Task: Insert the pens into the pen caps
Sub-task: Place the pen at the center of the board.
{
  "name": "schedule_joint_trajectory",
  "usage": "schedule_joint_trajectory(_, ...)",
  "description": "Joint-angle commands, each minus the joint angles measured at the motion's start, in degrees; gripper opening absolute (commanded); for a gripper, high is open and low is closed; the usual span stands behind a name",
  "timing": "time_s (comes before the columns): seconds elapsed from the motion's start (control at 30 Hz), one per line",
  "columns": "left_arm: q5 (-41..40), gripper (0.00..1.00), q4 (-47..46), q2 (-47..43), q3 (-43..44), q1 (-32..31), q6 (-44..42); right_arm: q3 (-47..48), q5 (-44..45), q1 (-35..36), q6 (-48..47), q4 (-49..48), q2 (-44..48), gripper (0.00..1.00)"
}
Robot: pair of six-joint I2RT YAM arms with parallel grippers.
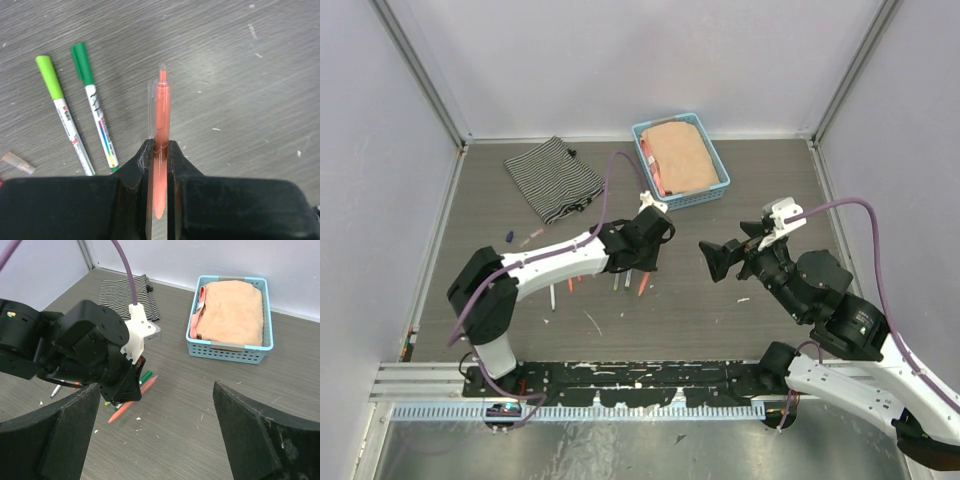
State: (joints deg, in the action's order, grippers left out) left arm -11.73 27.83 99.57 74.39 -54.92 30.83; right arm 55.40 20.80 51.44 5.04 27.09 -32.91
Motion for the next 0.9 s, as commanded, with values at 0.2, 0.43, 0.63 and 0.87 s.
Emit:
schedule_joint_trajectory(0.2, -8.4, 0.0, 2.6, 6.3, 4.6, 0.3, 4.2, 0.2, 2.0, 0.3, 4.8, 0.4, -2.6, 0.99)
schedule_joint_trajectory(0.43, -8.4, 0.0, 2.9, 9.8, 5.8, 1.6, 6.1, 1.5, -1.5, 0.3, 5.1, 1.8, -6.7, 0.99)
schedule_joint_trajectory(0.63, -7.7, 0.0, 2.7, 11.6, 6.2, 3.0, 6.6, 1.3, -4.1, 0.3, 4.6, 2.6, -8.7, 0.99)
schedule_joint_trajectory(0.87, -6.2, 0.07, 2.3, 13.8, 7.2, 3.9, 7.0, 1.6, -4.0, 0.3, 5.0, 4.3, -9.6, 0.99)
